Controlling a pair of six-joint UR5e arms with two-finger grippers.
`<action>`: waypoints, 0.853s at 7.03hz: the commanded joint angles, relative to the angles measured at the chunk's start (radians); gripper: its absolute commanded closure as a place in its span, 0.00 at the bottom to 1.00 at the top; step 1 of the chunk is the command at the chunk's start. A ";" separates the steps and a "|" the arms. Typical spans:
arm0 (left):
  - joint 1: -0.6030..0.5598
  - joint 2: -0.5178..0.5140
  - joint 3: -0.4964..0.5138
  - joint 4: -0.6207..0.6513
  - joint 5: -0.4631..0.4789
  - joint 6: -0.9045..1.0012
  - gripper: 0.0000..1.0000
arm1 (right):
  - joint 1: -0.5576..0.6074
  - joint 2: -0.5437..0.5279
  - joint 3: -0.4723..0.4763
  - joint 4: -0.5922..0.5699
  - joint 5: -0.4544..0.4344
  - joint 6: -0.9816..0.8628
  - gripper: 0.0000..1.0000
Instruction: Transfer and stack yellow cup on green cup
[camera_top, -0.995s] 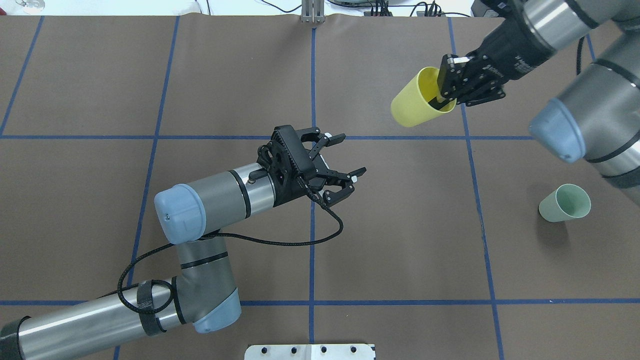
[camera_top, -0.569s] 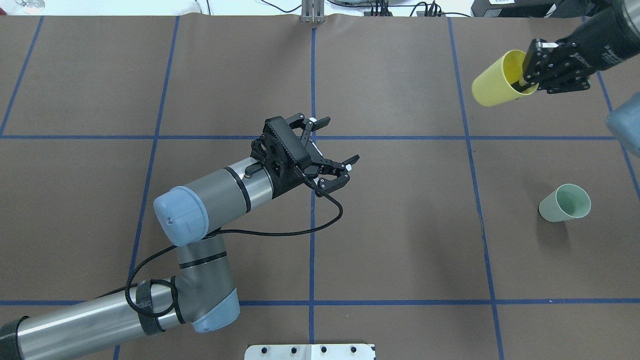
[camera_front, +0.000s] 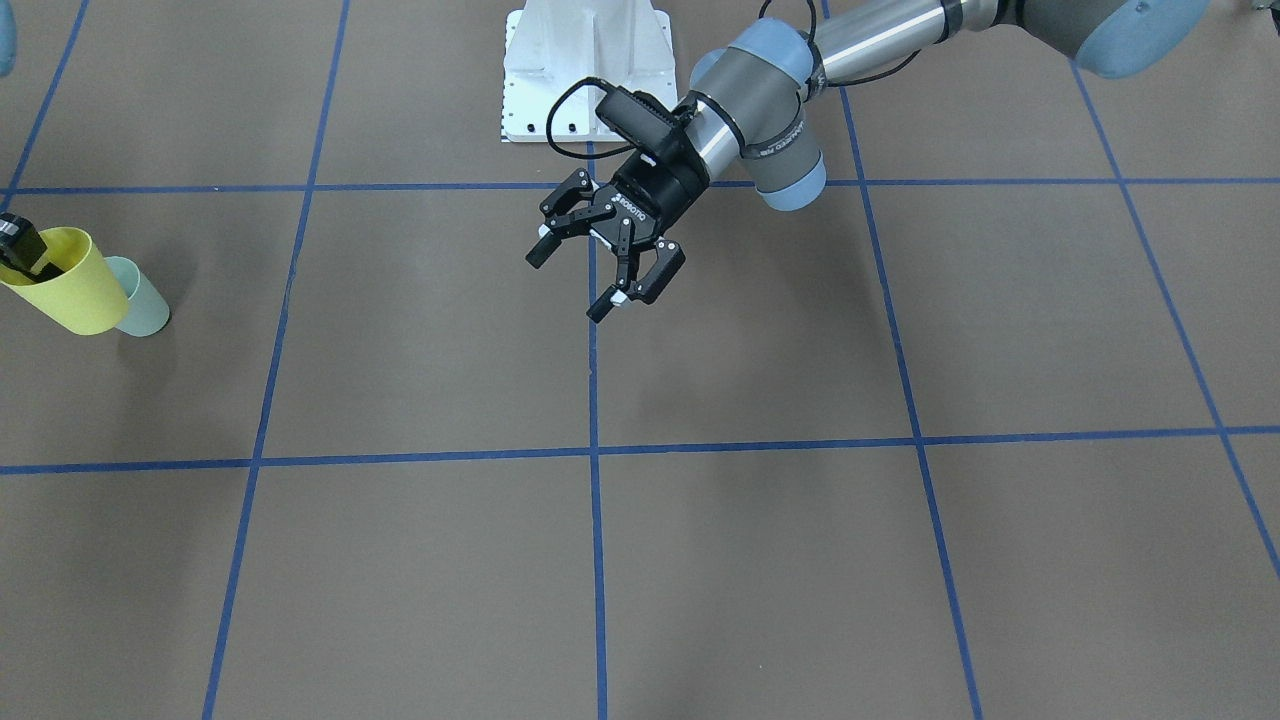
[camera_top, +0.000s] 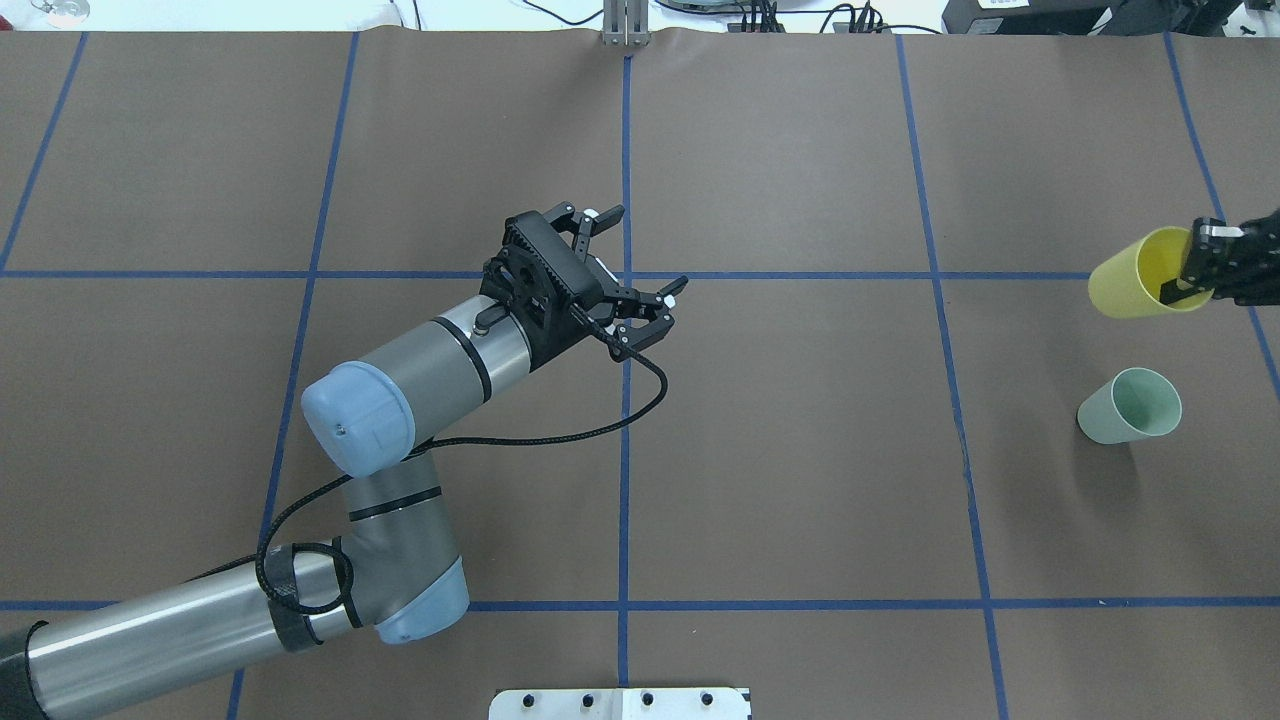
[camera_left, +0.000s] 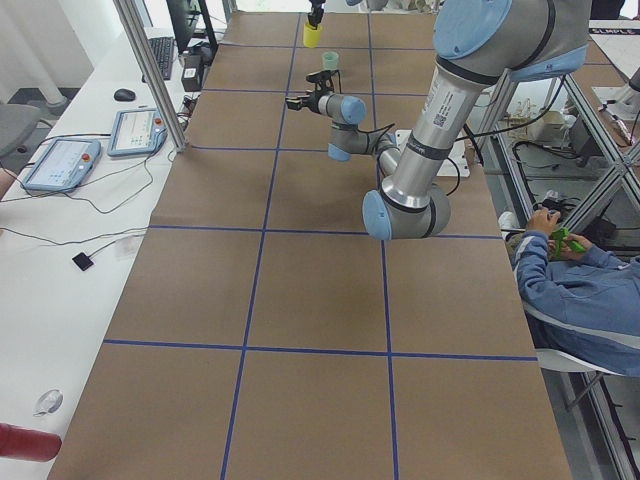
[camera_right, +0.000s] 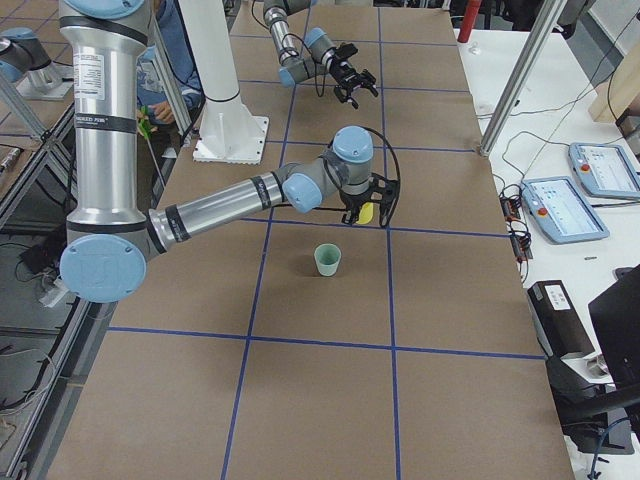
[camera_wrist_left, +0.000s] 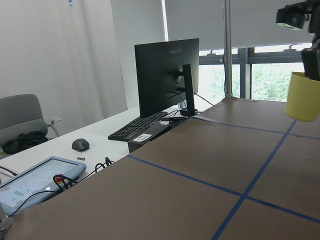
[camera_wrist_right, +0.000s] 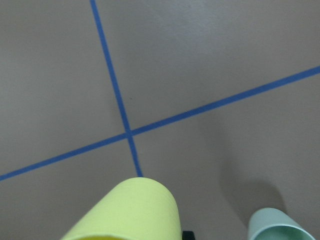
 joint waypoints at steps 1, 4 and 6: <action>-0.039 0.013 0.017 0.017 0.007 -0.020 0.01 | -0.062 -0.126 0.045 0.000 -0.005 -0.006 1.00; -0.043 0.012 0.028 0.017 0.005 -0.043 0.00 | -0.087 -0.157 0.027 0.001 -0.004 -0.079 1.00; -0.039 0.010 0.047 0.017 0.004 -0.044 0.00 | -0.098 -0.148 -0.011 0.001 -0.002 -0.093 1.00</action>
